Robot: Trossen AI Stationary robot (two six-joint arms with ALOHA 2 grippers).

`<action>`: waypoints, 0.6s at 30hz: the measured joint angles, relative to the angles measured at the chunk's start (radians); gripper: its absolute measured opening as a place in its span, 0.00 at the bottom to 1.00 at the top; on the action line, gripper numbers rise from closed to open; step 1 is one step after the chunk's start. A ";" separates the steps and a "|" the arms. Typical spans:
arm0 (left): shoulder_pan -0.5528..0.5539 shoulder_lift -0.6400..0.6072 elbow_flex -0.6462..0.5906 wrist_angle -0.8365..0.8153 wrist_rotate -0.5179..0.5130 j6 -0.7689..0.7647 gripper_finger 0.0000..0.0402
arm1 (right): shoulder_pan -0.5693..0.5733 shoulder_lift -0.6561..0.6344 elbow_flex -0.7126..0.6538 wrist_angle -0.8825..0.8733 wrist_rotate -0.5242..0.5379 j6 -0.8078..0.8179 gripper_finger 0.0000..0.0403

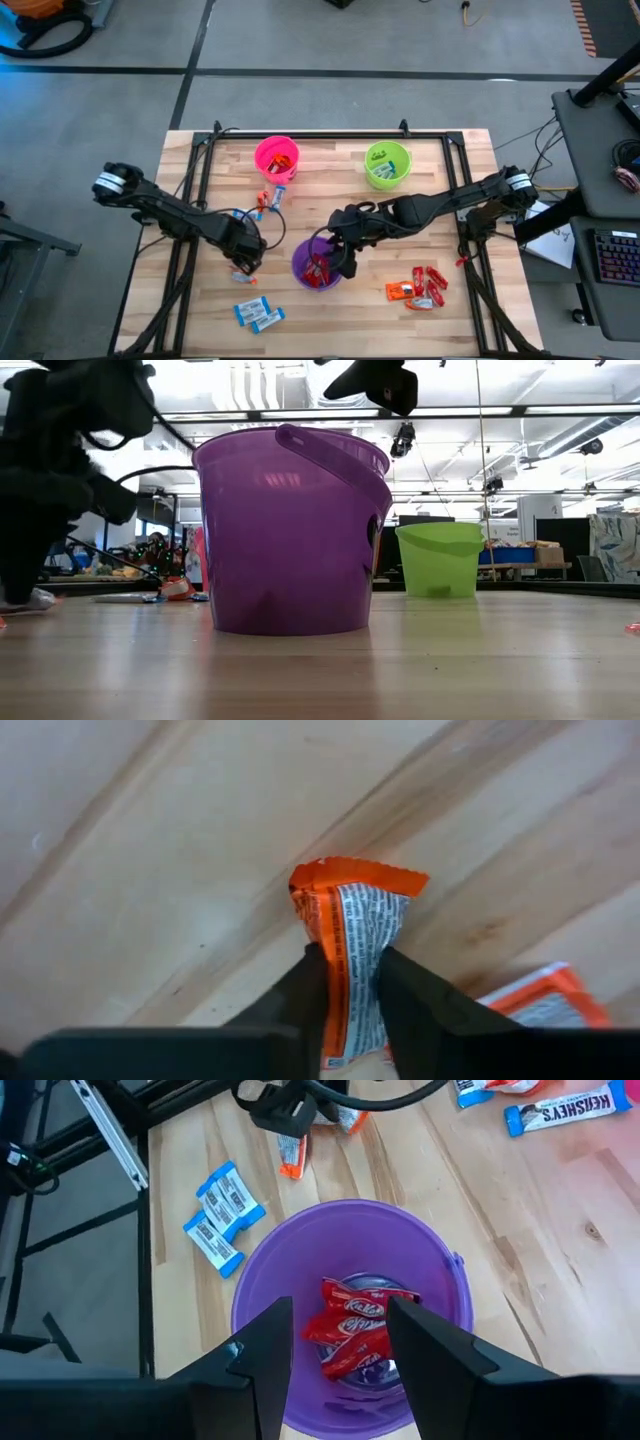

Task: Sort candy
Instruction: Put the orange chocolate into the pink bucket

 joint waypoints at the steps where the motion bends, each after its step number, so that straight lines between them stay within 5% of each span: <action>1: 0.000 0.002 0.010 -0.004 0.000 0.004 0.13 | 0.000 0.000 0.000 -0.006 0.000 -0.005 0.39; 6: 0.000 -0.011 0.074 -0.026 0.000 0.040 0.04 | -0.003 -0.001 0.000 -0.035 0.014 -0.047 0.39; 18: 0.046 -0.113 0.339 -0.171 -0.052 0.267 0.04 | -0.094 -0.071 -0.001 -0.081 0.076 -0.211 0.39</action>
